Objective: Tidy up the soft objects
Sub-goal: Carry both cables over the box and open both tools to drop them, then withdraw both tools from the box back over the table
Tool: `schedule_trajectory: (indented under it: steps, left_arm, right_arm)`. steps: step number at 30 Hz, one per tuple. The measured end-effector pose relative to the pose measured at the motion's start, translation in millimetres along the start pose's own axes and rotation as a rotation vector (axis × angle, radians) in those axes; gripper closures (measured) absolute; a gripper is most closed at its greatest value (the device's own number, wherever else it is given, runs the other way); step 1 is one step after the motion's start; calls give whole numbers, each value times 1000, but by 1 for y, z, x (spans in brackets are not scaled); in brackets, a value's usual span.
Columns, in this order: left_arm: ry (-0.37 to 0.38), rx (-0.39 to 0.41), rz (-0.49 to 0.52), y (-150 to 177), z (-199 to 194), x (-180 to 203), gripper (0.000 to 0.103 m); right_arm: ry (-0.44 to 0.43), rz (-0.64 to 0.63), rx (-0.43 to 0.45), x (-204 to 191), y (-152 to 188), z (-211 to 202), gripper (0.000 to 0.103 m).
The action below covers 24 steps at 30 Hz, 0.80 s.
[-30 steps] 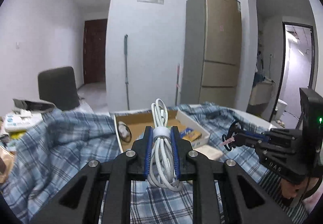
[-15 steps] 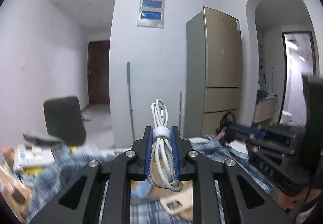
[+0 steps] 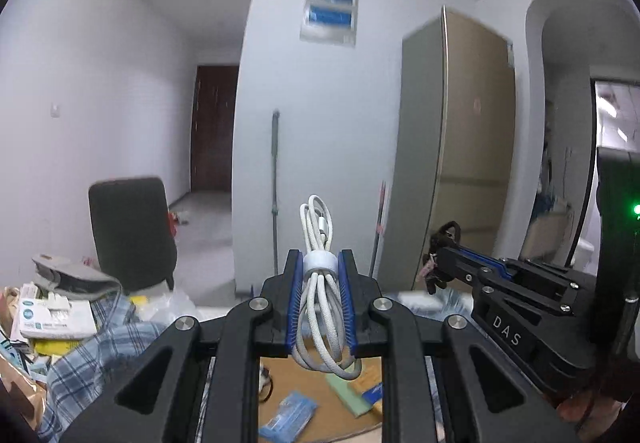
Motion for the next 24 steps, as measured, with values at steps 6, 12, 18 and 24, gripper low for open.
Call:
schedule_trajectory:
  steps: [6, 12, 18, 24]
  left_arm:
    - [-12, -172, 10, 54, 46, -15, 84]
    - [-27, -340, -2, 106, 83, -31, 84]
    - [-12, -428, 11, 137, 95, -29, 83]
    - [-39, -399, 19, 135, 91, -30, 42]
  right_arm:
    - [-47, 28, -172, 0, 57, 45, 97]
    - [-125, 81, -331, -6, 103, 72, 97]
    - [-153, 75, -400, -12, 130, 81, 97]
    - [-132, 65, -402, -7, 132, 81, 58]
Point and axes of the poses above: each gripper's, at about its wrist camera, not at the fingertips, and z roughly the way its jaws point, x to its right, y to its underside, the point moved 5 cm from there along z, roughly the way its jaws point, and after that the axes turned 11 degrees about x, right-handed, at the moved point
